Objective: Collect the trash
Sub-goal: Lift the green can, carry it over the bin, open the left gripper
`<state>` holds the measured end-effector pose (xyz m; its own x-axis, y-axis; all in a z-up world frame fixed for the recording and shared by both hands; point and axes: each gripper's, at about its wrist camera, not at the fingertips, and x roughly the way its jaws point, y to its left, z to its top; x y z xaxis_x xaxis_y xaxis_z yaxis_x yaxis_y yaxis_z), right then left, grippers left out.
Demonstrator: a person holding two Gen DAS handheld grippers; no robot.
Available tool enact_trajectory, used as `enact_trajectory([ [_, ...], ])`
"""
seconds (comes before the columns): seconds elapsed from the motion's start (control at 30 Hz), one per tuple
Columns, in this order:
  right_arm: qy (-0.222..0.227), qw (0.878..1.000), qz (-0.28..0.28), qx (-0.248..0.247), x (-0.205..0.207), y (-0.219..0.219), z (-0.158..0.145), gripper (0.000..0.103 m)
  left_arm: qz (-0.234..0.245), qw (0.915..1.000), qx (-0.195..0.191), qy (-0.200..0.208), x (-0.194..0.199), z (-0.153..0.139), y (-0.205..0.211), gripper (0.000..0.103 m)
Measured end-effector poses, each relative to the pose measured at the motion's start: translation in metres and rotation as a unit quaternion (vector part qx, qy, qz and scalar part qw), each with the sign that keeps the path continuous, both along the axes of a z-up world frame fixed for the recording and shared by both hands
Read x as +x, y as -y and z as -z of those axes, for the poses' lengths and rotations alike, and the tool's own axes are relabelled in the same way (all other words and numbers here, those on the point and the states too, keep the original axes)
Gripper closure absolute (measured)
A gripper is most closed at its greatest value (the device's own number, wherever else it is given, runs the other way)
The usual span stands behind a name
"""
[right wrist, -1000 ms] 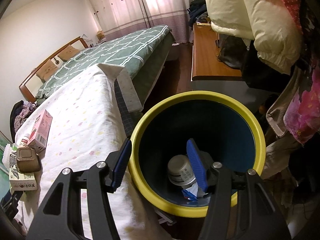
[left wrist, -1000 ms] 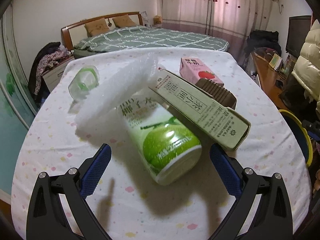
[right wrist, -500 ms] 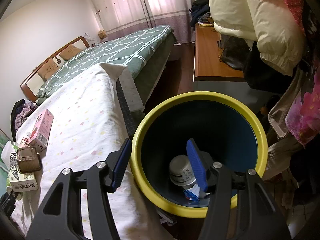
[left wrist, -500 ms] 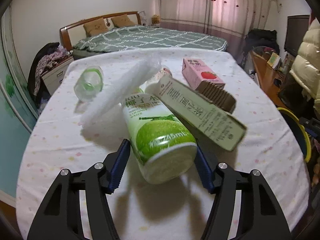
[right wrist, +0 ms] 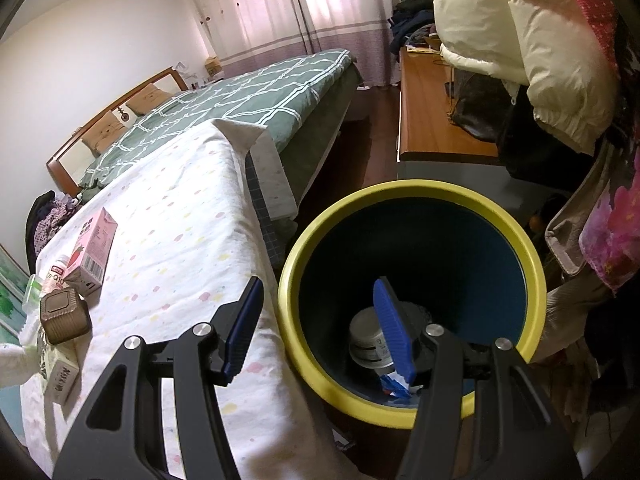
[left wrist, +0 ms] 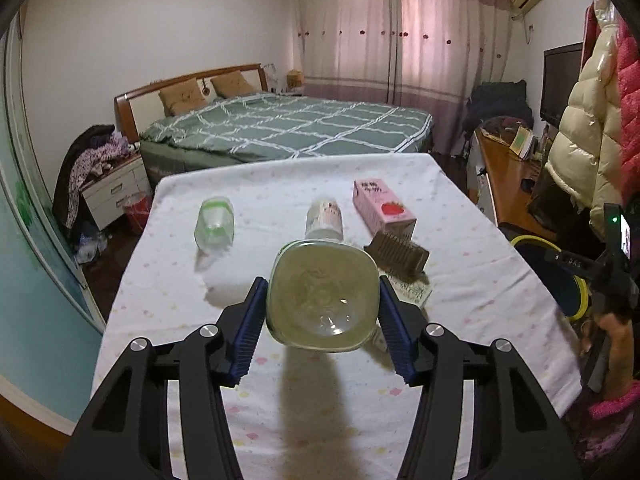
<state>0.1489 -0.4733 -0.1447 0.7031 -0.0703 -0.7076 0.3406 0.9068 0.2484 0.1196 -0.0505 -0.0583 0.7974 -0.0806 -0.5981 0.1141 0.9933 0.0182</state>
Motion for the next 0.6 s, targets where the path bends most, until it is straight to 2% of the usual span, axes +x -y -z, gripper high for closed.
enact_trajectory([
  [0.17,-0.001,1.0,-0.003,0.003,-0.001,0.0,0.001,0.048,0.001,1.0,0.004,0.007,0.009,-0.005,0.005,0.049],
  [0.43,-0.001,1.0,-0.005,0.008,0.001,0.004,0.002,0.048,-0.027,0.9994,0.008,0.022,0.054,-0.008,-0.003,0.05],
  [0.6,0.001,1.0,-0.006,0.003,0.001,0.004,0.001,0.048,-0.009,0.9998,0.005,0.017,0.056,-0.014,0.002,0.051],
])
